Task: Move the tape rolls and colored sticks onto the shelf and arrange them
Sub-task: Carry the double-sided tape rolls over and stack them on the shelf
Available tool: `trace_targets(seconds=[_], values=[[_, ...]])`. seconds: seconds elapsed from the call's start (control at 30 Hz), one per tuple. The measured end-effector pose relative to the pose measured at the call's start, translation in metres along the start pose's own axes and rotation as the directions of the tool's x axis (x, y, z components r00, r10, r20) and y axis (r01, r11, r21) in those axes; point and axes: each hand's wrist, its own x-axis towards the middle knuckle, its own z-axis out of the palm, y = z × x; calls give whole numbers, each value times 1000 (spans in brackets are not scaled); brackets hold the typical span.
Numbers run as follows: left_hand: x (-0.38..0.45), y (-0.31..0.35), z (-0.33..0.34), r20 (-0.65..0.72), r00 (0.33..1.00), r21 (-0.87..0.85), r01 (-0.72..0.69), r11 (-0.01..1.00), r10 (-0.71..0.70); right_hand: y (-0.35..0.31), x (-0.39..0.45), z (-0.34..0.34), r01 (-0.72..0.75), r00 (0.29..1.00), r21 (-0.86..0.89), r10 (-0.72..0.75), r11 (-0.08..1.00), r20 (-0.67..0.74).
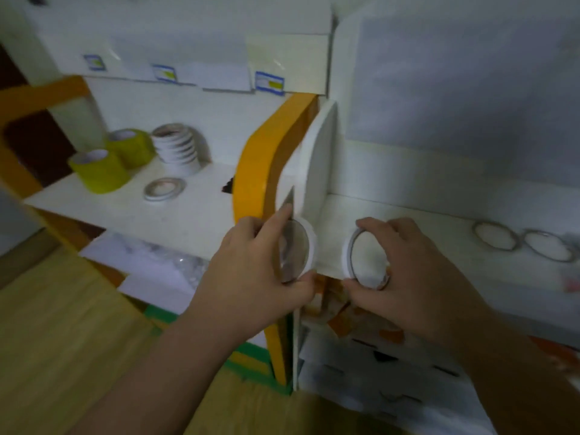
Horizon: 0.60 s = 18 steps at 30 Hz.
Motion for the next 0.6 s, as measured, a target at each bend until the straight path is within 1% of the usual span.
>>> trace_targets(seconds=[0.07,0.13,0.2,0.3,0.47,0.6], values=[[-18,-27,-21,6,999,-35,36,999,-36,-33,4,16,53,998,49,-55,997,22],[-35,-55,-39,-11,995,-64,97,993,-98,-64,10,30,103,994,152,-108,983,28],[-51,-81,-56,-40,990,-31,136,990,-137,-93,16,43,155,987,215,-159,964,0],[-70,-116,-77,-62,982,30,183,983,-181,-132,27,61,226,974,221,-224,949,-36],[-87,-165,-98,-103,962,56,261,964,-254,-177,45,92,263,961,231,-276,937,29],[-96,-198,-105,-113,945,18,312,950,-308,-203,61,116,265,958,238,-284,934,48]])
